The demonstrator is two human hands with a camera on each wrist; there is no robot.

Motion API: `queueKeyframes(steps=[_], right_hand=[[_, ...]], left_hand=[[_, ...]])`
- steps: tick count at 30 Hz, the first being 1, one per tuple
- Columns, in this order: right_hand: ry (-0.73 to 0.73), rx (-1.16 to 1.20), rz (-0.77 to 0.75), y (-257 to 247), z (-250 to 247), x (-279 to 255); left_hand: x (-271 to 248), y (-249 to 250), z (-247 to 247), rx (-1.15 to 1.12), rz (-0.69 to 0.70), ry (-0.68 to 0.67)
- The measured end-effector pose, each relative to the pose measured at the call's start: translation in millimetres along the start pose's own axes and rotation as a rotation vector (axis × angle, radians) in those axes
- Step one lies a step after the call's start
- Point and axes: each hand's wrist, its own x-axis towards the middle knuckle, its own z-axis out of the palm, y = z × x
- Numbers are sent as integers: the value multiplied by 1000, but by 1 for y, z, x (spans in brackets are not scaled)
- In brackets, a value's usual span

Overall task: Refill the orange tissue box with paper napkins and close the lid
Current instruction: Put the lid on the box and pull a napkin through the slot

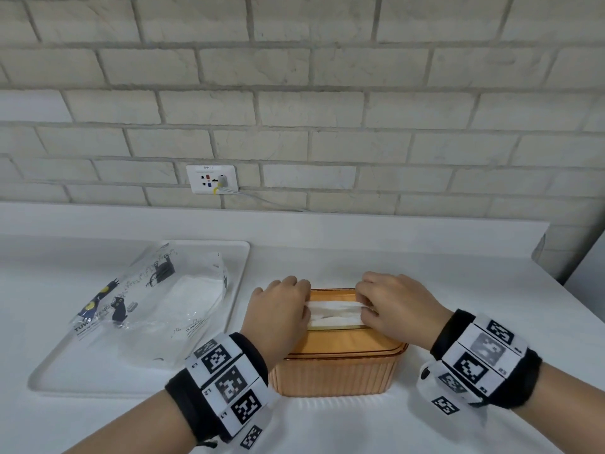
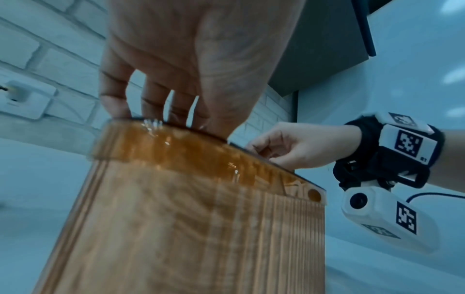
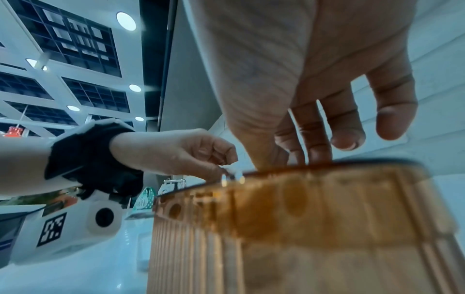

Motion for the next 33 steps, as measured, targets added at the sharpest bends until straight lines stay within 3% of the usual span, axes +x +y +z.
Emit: queueKeyframes(steps=[5,8,15,19,25,29,33], right_hand=[[-15,160,73,2,-12,-1],[-136,147,88,5,-7,-5],[-126,572,215,23,-10,-5],[-133,606,228,25,-9,-8],[-60,732,227,32,-12,-10],[-118,713,220,31,-2,-17],[-29,753,277,32,1,-17]], left_hand=[[-4,2,-7,-88,3,140],[-12,-5,-5,-95,-48,64],[-10,-23,-11,-426,-211,91],[-18,-26,-4,-424,-211,2],[-19,-31,-4,-617,-225,78],[-25,-35,2,-738,-185,14],[-21,-42,6,-752,-206,-4]])
